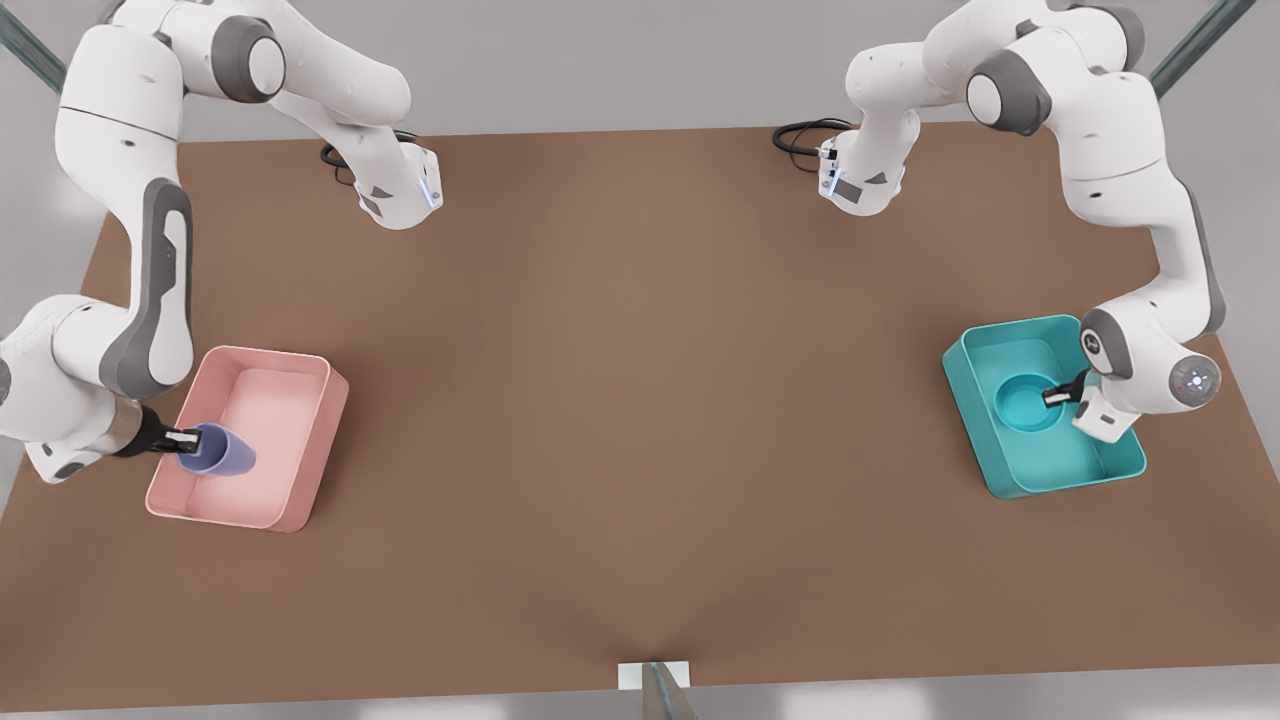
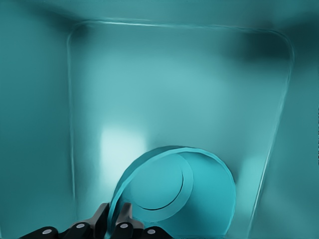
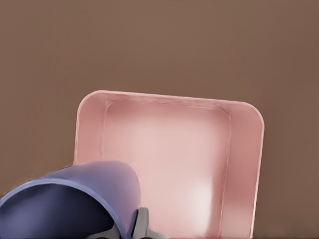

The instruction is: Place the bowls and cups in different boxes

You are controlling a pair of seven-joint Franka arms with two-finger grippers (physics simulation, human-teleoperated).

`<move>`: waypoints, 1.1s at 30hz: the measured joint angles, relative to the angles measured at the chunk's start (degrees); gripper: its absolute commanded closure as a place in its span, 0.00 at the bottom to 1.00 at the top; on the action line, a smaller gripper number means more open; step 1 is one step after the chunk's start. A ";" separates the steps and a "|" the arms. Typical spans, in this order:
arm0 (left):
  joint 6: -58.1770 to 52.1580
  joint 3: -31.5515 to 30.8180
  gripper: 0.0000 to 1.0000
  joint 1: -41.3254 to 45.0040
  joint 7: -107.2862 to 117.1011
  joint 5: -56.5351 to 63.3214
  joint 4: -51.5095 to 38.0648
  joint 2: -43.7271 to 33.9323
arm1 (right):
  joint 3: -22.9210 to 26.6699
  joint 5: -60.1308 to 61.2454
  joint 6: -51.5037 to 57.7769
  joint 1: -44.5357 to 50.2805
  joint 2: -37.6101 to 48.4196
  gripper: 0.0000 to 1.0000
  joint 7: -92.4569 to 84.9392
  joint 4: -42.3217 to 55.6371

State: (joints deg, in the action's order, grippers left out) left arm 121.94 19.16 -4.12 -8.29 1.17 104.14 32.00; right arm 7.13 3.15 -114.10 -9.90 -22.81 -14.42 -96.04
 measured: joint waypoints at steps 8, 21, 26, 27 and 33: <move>-12.99 -7.93 0.00 0.75 -4.28 2.37 -15.69 -11.92 | -0.01 1.90 -10.74 -0.16 -6.54 0.79 -6.10 -4.16; -37.44 -28.28 0.00 5.28 0.31 8.03 -27.23 -17.51 | -2.29 1.52 -11.38 0.55 -4.59 0.00 -8.79 1.37; -41.08 -29.58 0.00 5.38 1.37 8.00 -27.21 -17.64 | -3.06 2.72 -1.75 1.84 -1.05 0.00 -10.45 11.54; -41.56 -29.60 0.00 5.28 1.55 8.01 -27.21 -17.62 | -3.08 2.86 0.85 2.45 -0.50 0.00 -10.51 13.83; -43.10 -29.59 0.00 4.90 2.44 8.02 -27.20 -17.36 | -2.99 2.24 16.34 5.28 12.44 0.00 -7.01 8.82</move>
State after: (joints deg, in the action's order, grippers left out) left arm 78.84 -10.44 0.78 -5.85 9.19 76.94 14.65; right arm 4.14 5.39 -97.76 -4.62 -10.37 -21.43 -87.21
